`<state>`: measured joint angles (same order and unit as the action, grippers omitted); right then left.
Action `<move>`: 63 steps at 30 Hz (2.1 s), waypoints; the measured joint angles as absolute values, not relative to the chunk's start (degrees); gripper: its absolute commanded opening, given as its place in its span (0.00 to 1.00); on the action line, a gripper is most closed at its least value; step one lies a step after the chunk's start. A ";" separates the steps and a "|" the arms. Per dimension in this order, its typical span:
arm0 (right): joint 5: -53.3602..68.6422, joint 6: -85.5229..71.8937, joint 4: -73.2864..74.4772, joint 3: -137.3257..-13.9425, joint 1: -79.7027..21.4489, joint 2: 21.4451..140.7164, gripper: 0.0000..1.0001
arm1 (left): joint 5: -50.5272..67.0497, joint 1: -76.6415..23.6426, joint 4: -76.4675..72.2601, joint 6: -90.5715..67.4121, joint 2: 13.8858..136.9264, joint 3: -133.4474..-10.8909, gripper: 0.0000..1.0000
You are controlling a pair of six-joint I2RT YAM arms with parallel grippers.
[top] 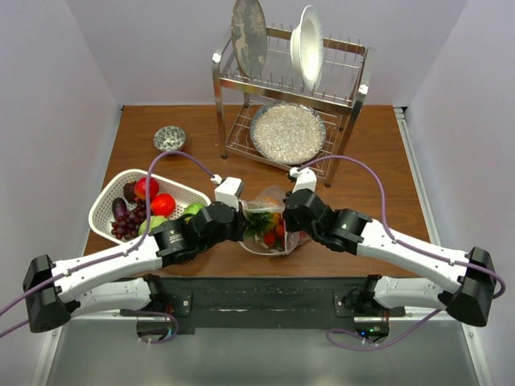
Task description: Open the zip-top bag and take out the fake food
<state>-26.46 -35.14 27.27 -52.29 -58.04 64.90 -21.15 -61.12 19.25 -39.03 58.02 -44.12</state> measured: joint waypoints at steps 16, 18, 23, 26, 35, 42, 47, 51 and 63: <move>-26.52 -34.22 26.35 -58.02 -55.27 72.12 0.00 | -9.58 -61.12 7.64 -25.80 53.78 -45.65 0.00; -26.35 -34.20 26.20 -58.87 -54.72 72.14 0.00 | -7.70 -61.12 6.26 -24.58 53.93 -45.65 0.00; -25.89 -33.80 26.06 -59.88 -53.45 72.14 0.00 | -4.38 -61.10 4.32 -22.83 54.96 -45.45 0.00; -25.63 -33.58 26.09 -59.88 -52.38 72.14 0.00 | -2.50 -61.12 3.49 -22.57 54.70 -44.77 0.00; -22.26 -33.56 24.86 -59.86 -49.52 72.10 0.00 | 1.72 -61.14 2.72 -20.38 53.91 -44.10 0.00; -20.80 -33.85 22.65 -57.32 -49.43 71.13 0.00 | -6.00 -61.25 3.73 -21.58 51.55 -44.16 0.00; -19.86 -34.44 21.80 -51.88 -49.43 66.78 0.00 | -17.12 -60.86 7.42 -25.63 48.80 -45.58 0.00; -19.75 -34.96 21.32 -49.21 -49.43 63.26 0.00 | -19.92 -60.23 8.56 -27.73 48.82 -45.91 0.00; -17.98 -36.07 17.23 -47.22 -49.43 64.42 0.00 | -9.37 -60.03 2.13 -26.89 51.44 -47.31 0.00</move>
<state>-17.98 -36.07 17.23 -47.22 -49.43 64.42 -9.37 -60.03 2.13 -26.89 51.44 -47.31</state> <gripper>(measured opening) 0.012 0.016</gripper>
